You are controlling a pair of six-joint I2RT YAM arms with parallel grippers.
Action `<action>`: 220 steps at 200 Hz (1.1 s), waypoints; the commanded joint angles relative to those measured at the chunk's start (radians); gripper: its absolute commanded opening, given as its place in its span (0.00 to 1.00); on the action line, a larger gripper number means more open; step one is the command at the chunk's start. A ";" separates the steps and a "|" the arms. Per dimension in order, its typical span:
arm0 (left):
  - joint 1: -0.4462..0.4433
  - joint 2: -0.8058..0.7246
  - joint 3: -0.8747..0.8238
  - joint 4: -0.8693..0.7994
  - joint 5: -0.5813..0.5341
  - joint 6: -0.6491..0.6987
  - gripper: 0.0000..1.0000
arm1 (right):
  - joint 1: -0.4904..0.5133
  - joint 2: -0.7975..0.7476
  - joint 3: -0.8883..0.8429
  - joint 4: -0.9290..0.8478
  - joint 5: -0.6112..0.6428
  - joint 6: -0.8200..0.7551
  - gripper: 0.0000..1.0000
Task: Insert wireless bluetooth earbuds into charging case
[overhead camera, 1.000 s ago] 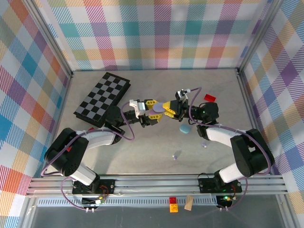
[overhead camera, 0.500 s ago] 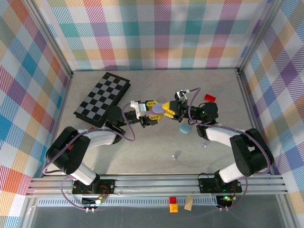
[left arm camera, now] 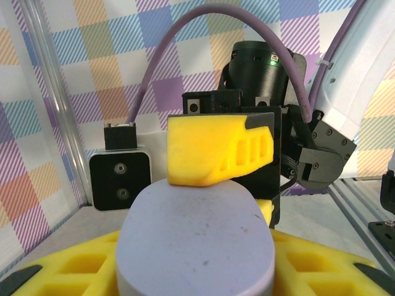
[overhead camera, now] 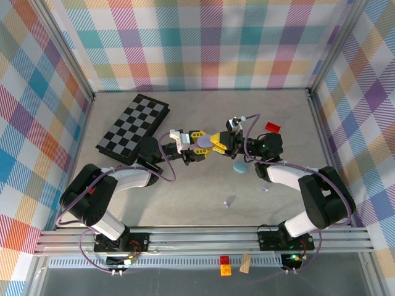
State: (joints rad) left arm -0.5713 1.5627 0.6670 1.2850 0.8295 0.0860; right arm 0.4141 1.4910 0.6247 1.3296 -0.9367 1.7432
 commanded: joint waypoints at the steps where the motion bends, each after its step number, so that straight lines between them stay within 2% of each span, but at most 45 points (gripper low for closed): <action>1: -0.001 0.003 0.026 0.045 0.082 -0.017 0.41 | 0.001 -0.015 0.023 0.001 0.034 -0.039 0.04; 23: -0.001 0.007 0.027 0.044 0.091 -0.020 0.39 | 0.001 -0.021 0.021 -0.010 0.037 -0.046 0.05; 74: 0.001 0.011 0.020 0.045 0.090 -0.011 0.43 | 0.001 -0.038 0.031 -0.012 0.042 -0.049 0.05; 134: 0.005 0.011 0.016 0.045 0.091 -0.010 0.41 | 0.000 -0.041 0.029 -0.014 0.048 -0.050 0.06; 164: 0.005 0.010 0.011 0.047 0.084 -0.008 0.47 | 0.001 -0.044 0.033 -0.003 0.050 -0.044 0.06; 220: 0.010 0.005 0.011 0.046 0.082 -0.009 0.47 | -0.001 -0.049 0.027 -0.003 0.048 -0.048 0.06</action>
State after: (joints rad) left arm -0.5667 1.5700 0.6704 1.2869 0.8490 0.0742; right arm 0.4141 1.4727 0.6247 1.2896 -0.9325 1.7157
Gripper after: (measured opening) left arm 0.473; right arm 0.240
